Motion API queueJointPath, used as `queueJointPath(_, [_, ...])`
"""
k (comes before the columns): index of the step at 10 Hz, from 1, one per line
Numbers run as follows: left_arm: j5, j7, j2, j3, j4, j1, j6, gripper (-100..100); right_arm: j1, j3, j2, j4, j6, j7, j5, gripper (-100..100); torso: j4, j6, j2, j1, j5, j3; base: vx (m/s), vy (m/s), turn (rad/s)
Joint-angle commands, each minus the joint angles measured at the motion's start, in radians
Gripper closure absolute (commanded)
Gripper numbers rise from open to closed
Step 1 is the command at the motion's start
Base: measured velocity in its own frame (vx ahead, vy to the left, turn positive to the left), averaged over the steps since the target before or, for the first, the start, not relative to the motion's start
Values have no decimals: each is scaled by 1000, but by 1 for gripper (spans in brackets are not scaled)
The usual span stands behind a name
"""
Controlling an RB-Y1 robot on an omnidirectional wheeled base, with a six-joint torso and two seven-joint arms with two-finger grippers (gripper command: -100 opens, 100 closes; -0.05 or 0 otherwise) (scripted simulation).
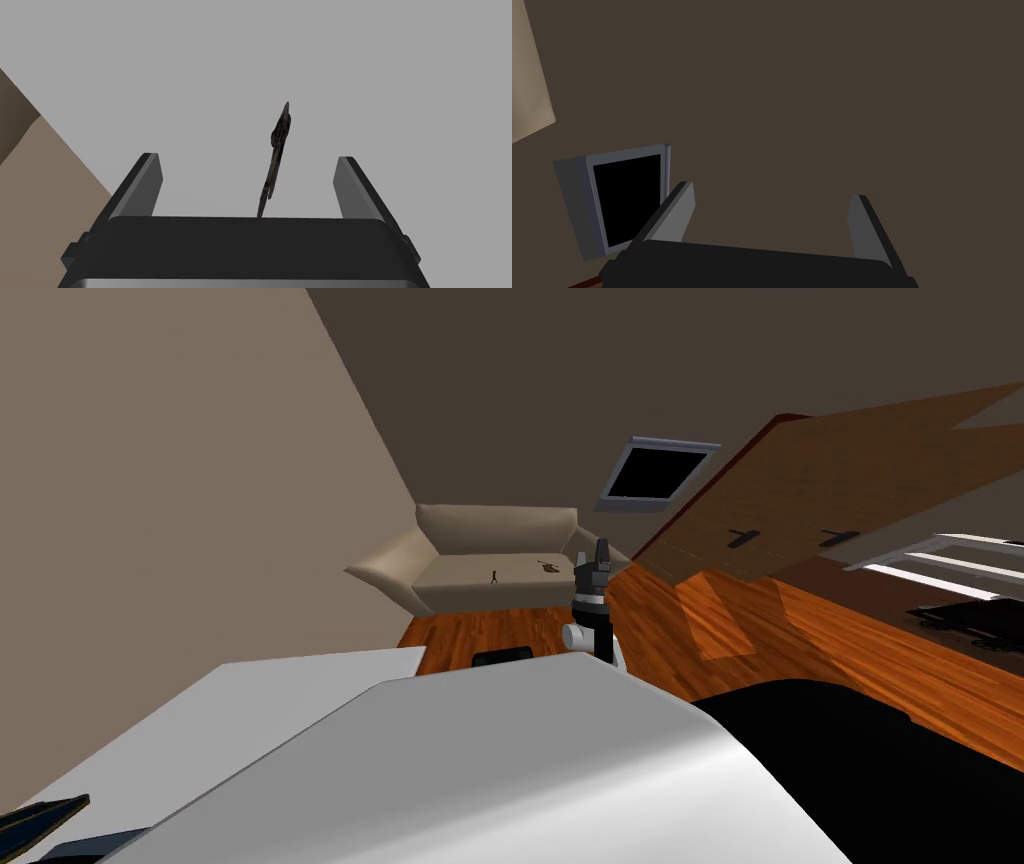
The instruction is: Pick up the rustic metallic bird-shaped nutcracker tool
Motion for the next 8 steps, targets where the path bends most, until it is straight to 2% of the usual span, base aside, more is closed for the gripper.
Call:
queueJointPath(1, [25,-2,7,2,16,15,45,-100,0,0,0,0,0,0,0,0,0,0,0,0,0,0,-7,19,-212])
queueJointPath(2, [48,-2,15,5,27,27,71,-100,0,0,0,0,0,0,0,0,0,1,0,0,0,0,-8,22,-340])
queueJointPath(3, [48,-2,15,5,27,27,78,-100,0,0,0,0,0,0,0,0,0,1,0,0,0,0,-8,24,-115])
queueJointPath(5, [88,-3,31,10,47,48,134,-100,0,0,0,0,0,0,0,0,0,1,0,0,0,0,-9,23,-246])
queueJointPath(6, [88,-3,31,10,47,48,138,-100,0,0,0,0,0,0,0,0,0,1,0,0,0,0,-10,25,-102])
queueJointPath(8, [123,-4,47,13,63,65,189,-100,0,0,0,0,0,0,0,0,0,0,0,-1,0,0,-12,18,-226])
